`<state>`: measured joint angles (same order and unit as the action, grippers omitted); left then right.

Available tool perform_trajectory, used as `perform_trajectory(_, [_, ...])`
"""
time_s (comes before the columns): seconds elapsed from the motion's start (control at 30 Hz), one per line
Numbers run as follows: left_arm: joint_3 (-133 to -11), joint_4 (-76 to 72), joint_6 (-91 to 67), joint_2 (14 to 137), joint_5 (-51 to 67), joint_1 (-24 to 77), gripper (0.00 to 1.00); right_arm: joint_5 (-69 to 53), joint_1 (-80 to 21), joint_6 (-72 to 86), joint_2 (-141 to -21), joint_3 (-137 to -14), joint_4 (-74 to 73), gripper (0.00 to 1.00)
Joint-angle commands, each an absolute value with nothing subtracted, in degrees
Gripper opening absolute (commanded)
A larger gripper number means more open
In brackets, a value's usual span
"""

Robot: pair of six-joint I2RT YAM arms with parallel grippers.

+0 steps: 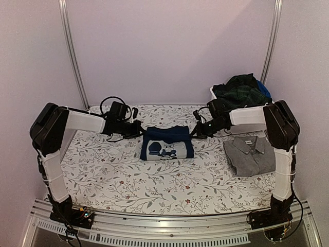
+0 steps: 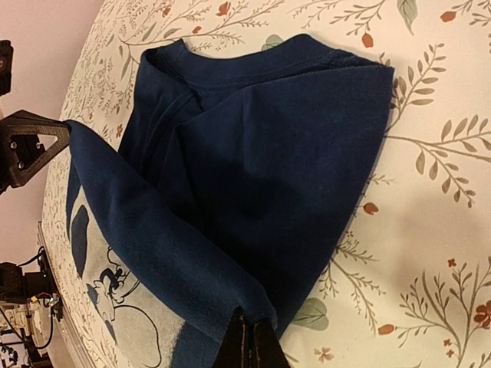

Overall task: Fold and stack the mixed laundry pile
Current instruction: Fold the 2/3-rectangle-folded T-shirt at the center of the board.

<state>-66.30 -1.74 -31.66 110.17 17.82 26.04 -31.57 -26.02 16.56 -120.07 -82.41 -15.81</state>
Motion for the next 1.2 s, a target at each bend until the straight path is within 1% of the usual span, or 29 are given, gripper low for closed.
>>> perform_trajectory(0.0, [-70.1,-3.6,-30.5,117.5,19.1,25.0,0.00,-30.6,-25.5,14.3,-126.7,-86.1,-15.0,0.00])
perform_trajectory(0.13, [-68.0,-5.7,-32.0,120.5,20.9,25.1,0.00,-32.8,-25.8,14.6,-130.5,-86.1,-13.8,0.00])
perform_trajectory(0.27, [-60.9,-7.9,-33.0,116.7,21.2,25.5,0.00,-33.0,-27.9,14.9,-129.9,-81.2,-11.9,0.00])
perform_trajectory(0.37, [-53.5,-9.6,-34.3,110.6,20.5,26.0,0.00,-33.4,-29.8,16.6,-125.5,-72.3,-8.2,0.00])
perform_trajectory(0.47, [-46.6,-11.5,-35.8,103.0,20.4,26.7,0.00,-33.8,-30.7,20.2,-118.1,-63.7,-3.5,0.00])
perform_trajectory(0.57, [-44.1,-9.8,-35.9,97.7,19.7,27.1,0.00,-33.8,-30.8,22.6,-110.5,-60.3,-3.2,0.00])
perform_trajectory(0.63, [-44.1,-7.4,-35.2,95.2,18.8,27.0,0.00,-33.0,-30.8,22.4,-106.6,-60.9,-5.0,0.00])
perform_trajectory(0.73, [-46.5,-5.0,-33.8,93.8,18.1,26.7,0.00,-30.7,-30.7,20.4,-104.7,-64.1,-8.9,0.00])
perform_trajectory(0.9, [-53.0,-2.0,-31.2,96.2,17.1,25.7,0.00,-30.1,-29.0,17.6,-108.4,-69.3,-12.1,0.00])
perform_trajectory(1.17, [-60.4,-2.2,-29.4,103.4,19.3,23.1,0.00,-30.1,-25.8,15.9,-112.7,-75.9,-13.1,0.00])
